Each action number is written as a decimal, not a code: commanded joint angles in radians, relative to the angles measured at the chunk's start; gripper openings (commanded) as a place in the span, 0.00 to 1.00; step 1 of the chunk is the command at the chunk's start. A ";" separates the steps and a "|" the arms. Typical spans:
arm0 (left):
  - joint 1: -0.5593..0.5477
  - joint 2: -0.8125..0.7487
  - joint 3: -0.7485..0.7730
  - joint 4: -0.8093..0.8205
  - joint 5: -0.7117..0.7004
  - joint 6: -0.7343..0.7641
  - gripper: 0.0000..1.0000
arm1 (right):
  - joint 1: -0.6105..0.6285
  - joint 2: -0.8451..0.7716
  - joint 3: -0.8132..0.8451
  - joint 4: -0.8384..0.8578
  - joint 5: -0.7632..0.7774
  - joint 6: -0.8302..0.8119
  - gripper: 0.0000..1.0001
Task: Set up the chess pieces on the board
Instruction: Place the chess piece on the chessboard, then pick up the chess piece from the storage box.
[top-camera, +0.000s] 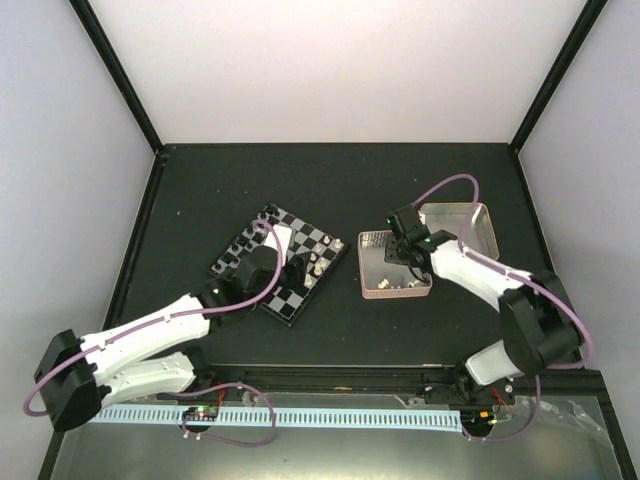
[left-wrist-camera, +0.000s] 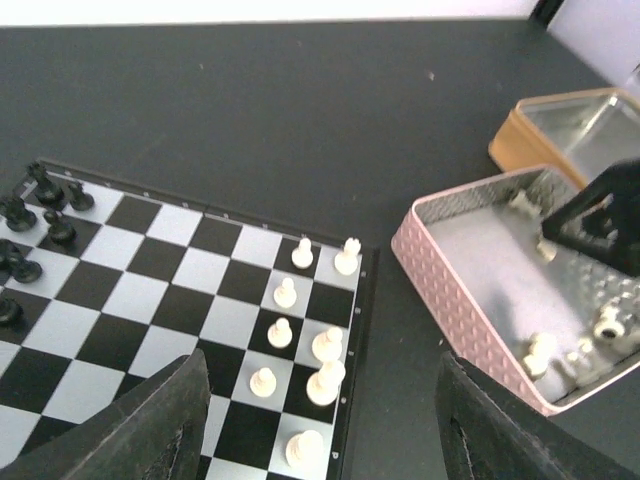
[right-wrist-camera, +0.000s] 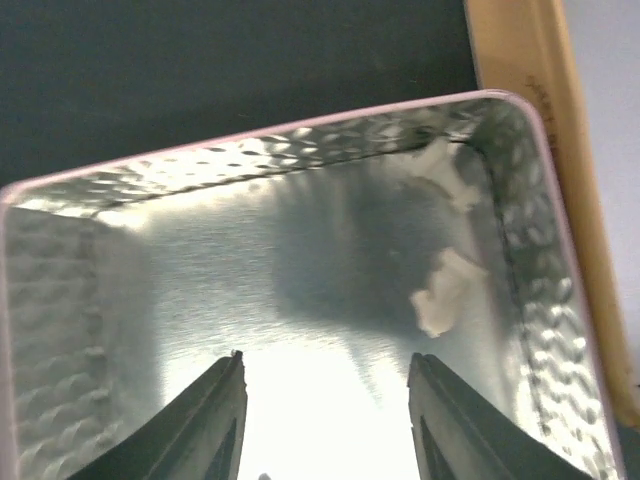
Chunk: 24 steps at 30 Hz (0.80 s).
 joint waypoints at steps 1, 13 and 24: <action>0.009 -0.080 0.024 -0.028 -0.040 0.011 0.65 | -0.003 0.090 0.073 -0.107 0.187 0.003 0.43; 0.014 -0.157 -0.011 -0.006 -0.010 0.024 0.71 | -0.004 0.235 0.120 -0.112 0.286 0.060 0.41; 0.016 -0.163 -0.016 0.031 0.039 0.025 0.72 | -0.007 0.296 0.161 -0.101 0.374 0.131 0.31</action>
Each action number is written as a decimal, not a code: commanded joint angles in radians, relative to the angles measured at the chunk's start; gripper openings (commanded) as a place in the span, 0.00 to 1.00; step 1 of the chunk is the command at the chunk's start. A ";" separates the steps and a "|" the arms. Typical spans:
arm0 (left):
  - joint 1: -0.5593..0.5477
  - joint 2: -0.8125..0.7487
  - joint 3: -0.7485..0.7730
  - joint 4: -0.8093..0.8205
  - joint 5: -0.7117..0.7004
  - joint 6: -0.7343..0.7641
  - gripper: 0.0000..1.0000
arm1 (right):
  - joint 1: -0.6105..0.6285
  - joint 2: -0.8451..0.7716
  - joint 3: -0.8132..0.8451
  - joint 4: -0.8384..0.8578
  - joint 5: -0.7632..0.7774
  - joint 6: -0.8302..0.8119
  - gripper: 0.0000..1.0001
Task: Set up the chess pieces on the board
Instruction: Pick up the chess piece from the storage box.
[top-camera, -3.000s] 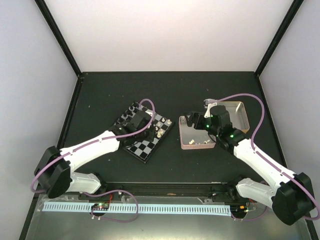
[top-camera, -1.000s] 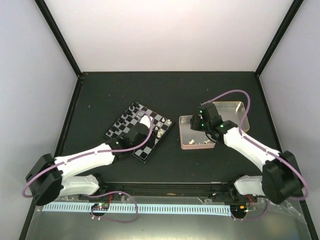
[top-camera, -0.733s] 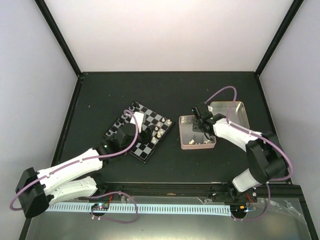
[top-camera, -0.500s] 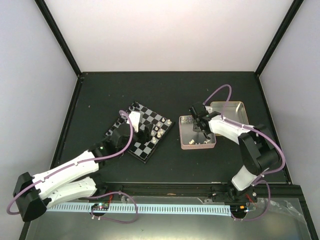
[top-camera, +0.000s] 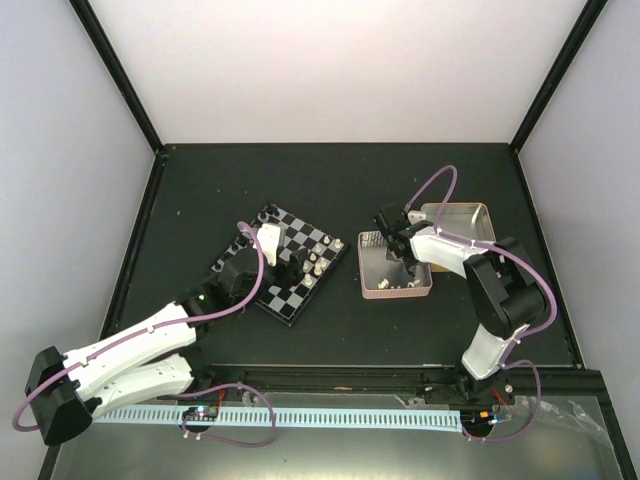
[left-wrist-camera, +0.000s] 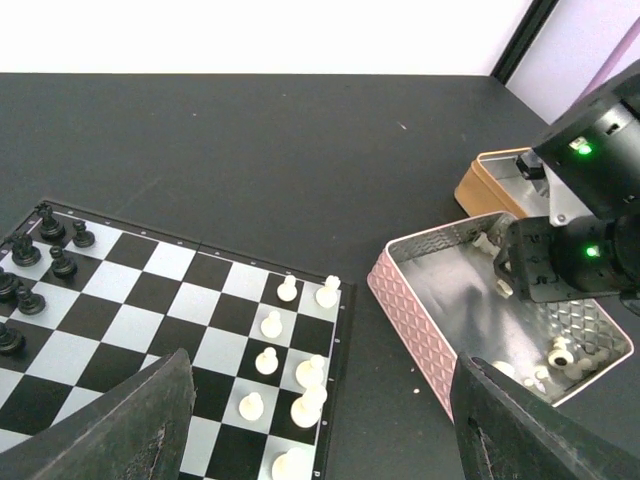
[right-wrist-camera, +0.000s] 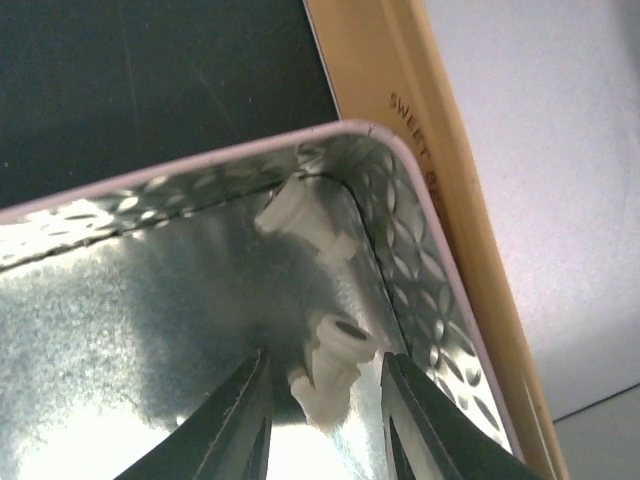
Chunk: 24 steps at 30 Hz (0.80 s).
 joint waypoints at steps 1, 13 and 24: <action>0.006 -0.015 -0.003 0.038 0.036 0.014 0.72 | -0.009 0.016 0.034 0.006 0.099 0.055 0.31; 0.006 0.009 -0.007 0.044 0.068 0.001 0.73 | -0.043 0.060 0.017 0.054 0.020 0.058 0.28; 0.006 0.011 -0.005 0.038 0.070 0.001 0.73 | -0.058 0.057 0.018 0.065 -0.067 0.051 0.23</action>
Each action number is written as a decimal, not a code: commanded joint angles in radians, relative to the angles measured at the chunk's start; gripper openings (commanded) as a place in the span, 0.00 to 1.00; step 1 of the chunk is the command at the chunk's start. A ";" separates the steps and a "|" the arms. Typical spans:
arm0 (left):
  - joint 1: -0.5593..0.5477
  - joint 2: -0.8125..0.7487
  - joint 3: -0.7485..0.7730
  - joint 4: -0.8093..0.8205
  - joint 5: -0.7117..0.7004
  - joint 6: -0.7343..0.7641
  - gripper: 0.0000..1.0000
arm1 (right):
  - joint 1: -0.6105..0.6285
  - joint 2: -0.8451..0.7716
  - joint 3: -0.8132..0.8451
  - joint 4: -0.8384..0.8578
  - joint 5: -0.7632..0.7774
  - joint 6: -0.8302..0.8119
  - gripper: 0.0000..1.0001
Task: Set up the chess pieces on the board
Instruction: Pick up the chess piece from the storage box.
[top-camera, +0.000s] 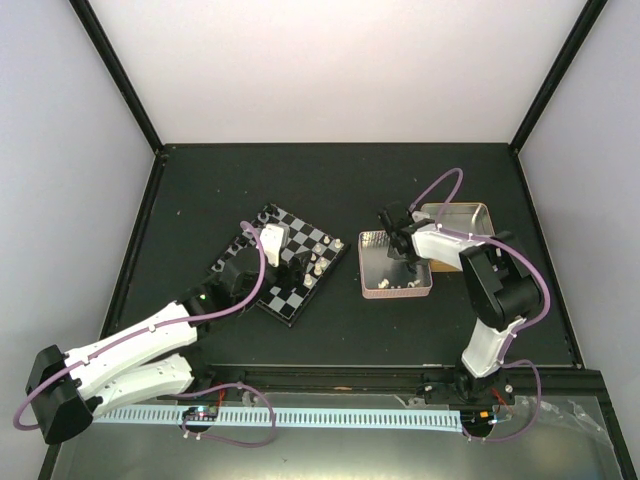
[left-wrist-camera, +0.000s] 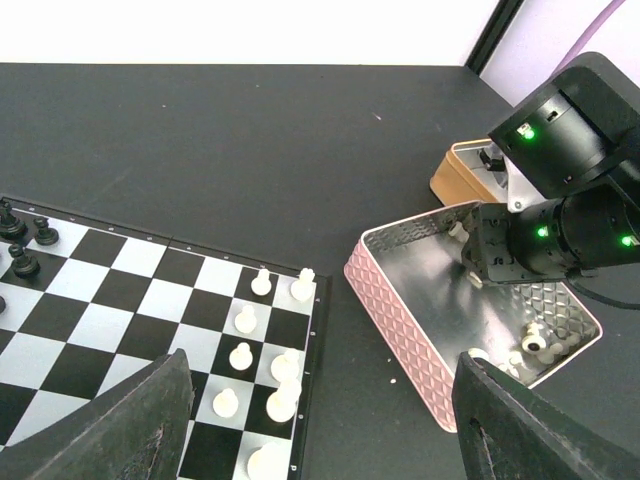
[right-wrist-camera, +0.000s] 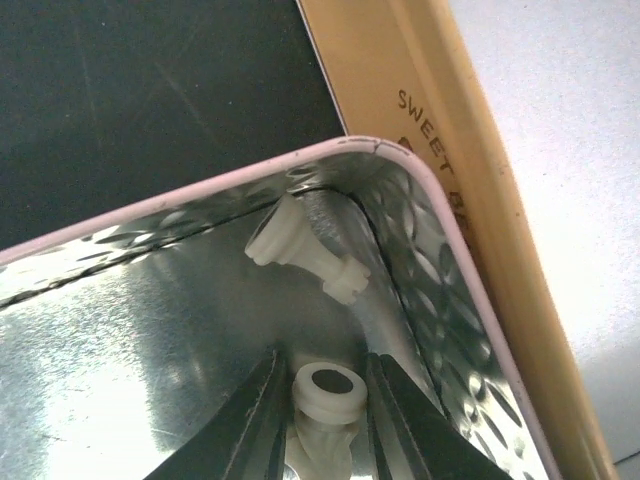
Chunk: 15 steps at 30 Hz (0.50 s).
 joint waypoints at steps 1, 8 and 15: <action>0.006 0.003 -0.005 0.022 0.009 0.002 0.73 | -0.015 0.001 0.008 0.021 -0.038 0.009 0.22; 0.006 0.007 -0.005 0.020 0.012 0.000 0.73 | -0.045 0.008 0.026 0.023 -0.115 -0.023 0.16; 0.007 0.004 -0.003 0.020 0.028 -0.004 0.73 | -0.047 -0.074 -0.012 0.082 -0.185 -0.015 0.13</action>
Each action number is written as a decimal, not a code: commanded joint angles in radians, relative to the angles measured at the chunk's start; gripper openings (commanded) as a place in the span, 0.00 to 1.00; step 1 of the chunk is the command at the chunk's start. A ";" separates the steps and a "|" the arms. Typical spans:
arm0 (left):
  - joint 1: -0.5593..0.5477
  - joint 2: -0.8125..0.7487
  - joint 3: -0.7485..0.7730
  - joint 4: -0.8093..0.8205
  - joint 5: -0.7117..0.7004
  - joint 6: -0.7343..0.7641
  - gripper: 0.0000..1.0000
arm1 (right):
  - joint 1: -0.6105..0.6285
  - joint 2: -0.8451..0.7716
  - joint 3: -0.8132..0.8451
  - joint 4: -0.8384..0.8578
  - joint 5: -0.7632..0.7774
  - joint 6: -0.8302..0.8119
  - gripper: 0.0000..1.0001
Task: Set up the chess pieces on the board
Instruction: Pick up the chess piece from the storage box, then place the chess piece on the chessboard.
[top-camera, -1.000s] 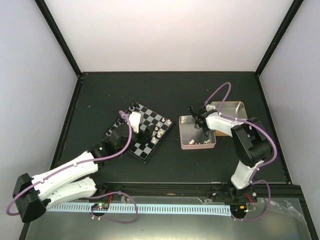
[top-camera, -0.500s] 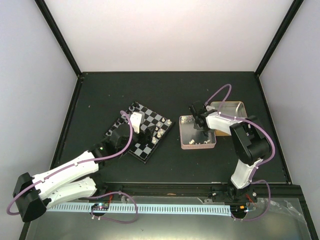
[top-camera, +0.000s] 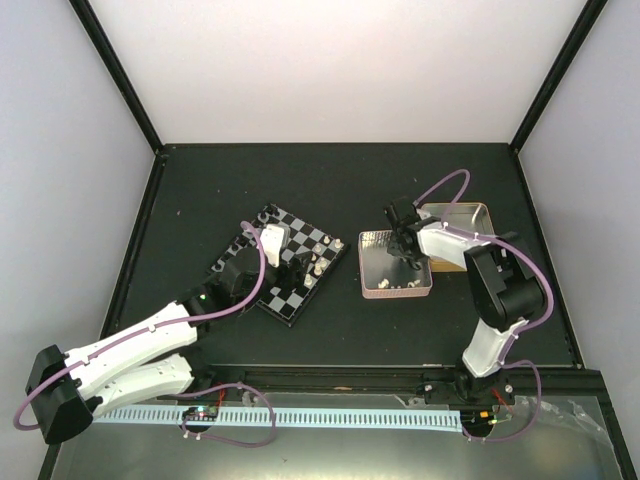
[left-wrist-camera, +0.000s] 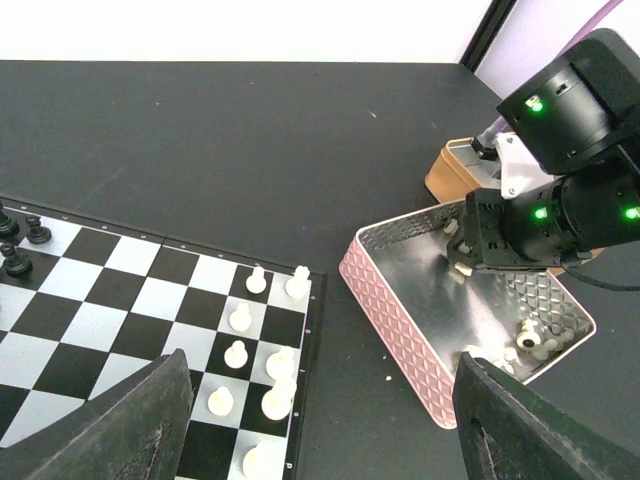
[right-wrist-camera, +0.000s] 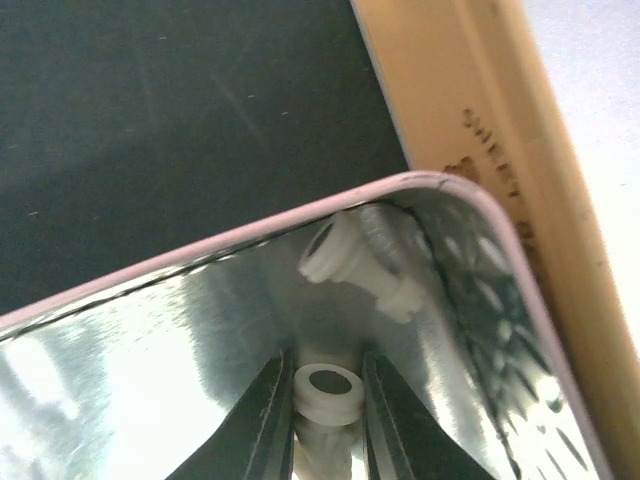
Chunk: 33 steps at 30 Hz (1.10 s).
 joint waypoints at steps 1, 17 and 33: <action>0.007 0.002 -0.003 0.020 0.028 -0.004 0.74 | -0.004 -0.096 -0.032 0.061 -0.079 0.015 0.13; 0.007 0.101 0.005 0.185 0.170 -0.032 0.76 | 0.021 -0.488 -0.264 0.470 -0.637 0.610 0.14; 0.005 0.272 0.018 0.424 0.288 -0.049 0.56 | 0.217 -0.520 -0.312 0.672 -0.704 1.091 0.13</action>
